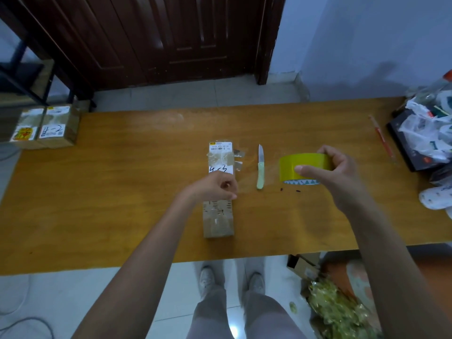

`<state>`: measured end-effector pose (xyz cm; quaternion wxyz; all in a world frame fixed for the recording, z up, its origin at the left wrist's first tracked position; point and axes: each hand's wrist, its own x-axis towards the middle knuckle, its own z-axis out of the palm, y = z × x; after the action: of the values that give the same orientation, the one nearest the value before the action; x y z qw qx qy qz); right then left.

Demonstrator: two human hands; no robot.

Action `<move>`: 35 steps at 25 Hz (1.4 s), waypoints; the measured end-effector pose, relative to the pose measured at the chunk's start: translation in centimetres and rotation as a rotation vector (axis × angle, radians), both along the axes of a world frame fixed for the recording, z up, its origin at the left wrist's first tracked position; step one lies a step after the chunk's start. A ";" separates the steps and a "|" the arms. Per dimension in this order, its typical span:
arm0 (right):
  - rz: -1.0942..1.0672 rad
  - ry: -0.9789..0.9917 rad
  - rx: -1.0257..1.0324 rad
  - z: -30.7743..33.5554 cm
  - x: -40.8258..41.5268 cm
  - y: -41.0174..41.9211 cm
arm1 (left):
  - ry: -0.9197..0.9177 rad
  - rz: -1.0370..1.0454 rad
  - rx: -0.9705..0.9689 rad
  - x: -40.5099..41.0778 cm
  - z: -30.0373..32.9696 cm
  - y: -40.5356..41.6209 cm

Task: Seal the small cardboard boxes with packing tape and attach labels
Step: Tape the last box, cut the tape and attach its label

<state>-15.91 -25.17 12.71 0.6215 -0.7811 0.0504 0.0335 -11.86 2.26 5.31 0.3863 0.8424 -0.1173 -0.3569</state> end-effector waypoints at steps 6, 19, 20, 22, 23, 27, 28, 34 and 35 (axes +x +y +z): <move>0.030 0.059 0.064 -1.2 0.3 1.5 | 0.098 0.117 -0.091 -1.5 0.3 4.4; -0.142 0.355 -0.045 -10.6 -1.6 3.4 | 0.413 0.347 -0.071 -2.8 -5.0 10.7; -0.165 0.373 -0.066 -11.2 -1.7 3.5 | 0.402 0.356 -0.041 -2.6 -5.4 10.6; -0.182 0.394 -0.087 -12.3 -1.9 3.5 | 0.360 0.371 0.032 -2.2 -6.1 10.4; -0.183 0.393 -0.091 -12.7 -1.9 3.5 | 0.343 0.375 0.060 -2.0 -6.5 10.4; -0.215 0.374 -0.101 -13.8 -1.8 3.7 | 0.316 0.378 0.116 -1.3 -7.7 10.0; -0.222 0.382 -0.103 -13.9 -1.7 3.8 | 0.310 0.380 0.133 -1.1 -7.9 10.0; -0.213 0.455 -0.108 -15.3 -1.4 4.6 | 0.272 0.447 0.267 -0.8 -10.4 9.2; -0.205 0.463 -0.107 -15.6 -1.4 4.7 | 0.270 0.469 0.282 -0.9 -10.8 8.9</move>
<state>-17.31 -20.46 -2.86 0.5512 -0.7753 0.2718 0.1456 -12.71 11.12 -5.50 0.3497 0.8368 0.1832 -0.3795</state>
